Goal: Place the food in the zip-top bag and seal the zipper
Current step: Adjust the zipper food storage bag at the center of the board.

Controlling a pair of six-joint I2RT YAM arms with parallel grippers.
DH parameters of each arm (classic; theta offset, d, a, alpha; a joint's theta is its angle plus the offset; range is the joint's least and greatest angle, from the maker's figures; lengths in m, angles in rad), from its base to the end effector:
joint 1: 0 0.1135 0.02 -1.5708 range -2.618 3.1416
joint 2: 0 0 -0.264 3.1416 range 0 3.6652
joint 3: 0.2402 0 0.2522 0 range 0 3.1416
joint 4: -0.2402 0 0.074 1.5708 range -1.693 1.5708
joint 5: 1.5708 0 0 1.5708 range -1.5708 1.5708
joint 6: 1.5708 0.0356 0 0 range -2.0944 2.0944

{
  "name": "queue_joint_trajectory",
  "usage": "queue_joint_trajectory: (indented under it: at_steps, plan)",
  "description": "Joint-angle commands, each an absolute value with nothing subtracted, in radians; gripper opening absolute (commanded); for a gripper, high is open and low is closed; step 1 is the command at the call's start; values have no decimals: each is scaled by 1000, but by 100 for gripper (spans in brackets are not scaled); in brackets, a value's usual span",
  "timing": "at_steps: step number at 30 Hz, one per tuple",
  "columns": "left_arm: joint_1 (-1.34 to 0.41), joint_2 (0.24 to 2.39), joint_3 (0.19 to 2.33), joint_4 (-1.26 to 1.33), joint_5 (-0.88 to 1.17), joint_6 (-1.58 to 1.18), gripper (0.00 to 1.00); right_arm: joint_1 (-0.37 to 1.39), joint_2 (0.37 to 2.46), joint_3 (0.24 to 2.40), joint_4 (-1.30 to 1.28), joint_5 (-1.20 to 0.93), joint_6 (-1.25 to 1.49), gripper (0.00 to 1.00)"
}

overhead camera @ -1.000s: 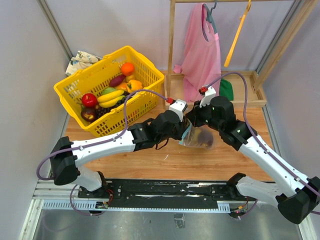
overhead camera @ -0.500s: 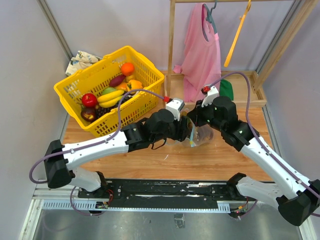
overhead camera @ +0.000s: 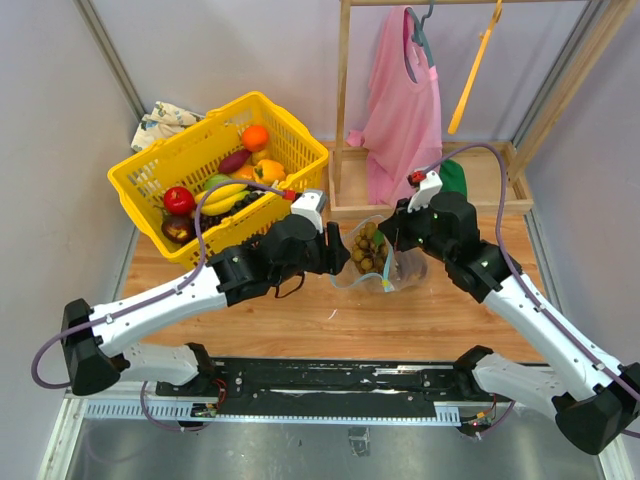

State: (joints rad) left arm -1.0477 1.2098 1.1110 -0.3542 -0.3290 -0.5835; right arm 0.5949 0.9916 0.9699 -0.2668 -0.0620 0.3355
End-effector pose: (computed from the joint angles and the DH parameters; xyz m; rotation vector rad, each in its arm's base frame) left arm 0.1465 -0.2310 0.3489 0.2656 2.0531 -0.7034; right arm 0.1865 0.1289 0.3579 -0.2920 1.8960 0.6953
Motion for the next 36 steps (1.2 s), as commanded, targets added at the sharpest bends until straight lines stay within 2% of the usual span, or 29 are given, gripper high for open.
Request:
queue_joint_trajectory:
  at_steps: [1,7,13,16,21,26,33,36]
  plan:
    - [-1003,1215,1030,-386,-295,-672,59,572,969,983,-264,-61,323,2]
    - [-981,1265,964,-362,-267,-706,56,569,967,983,-265,-64,321,2]
    - [-978,1304,946,-286,-206,-705,44,566,972,982,-267,-74,321,2]
    - [-977,1331,955,-263,-189,-702,33,565,979,983,-276,-82,320,2]
    - [-977,1326,1003,-275,-180,-692,2,559,981,997,-309,-76,298,2]
    - [-976,1266,1087,-326,-199,-660,0,551,980,1039,-391,-36,241,4]
    - [-966,1265,1193,-403,-188,-612,0,551,989,1137,-537,17,149,11]
    - [-964,1290,1193,-400,-163,-608,0,551,1007,1193,-611,5,112,21]
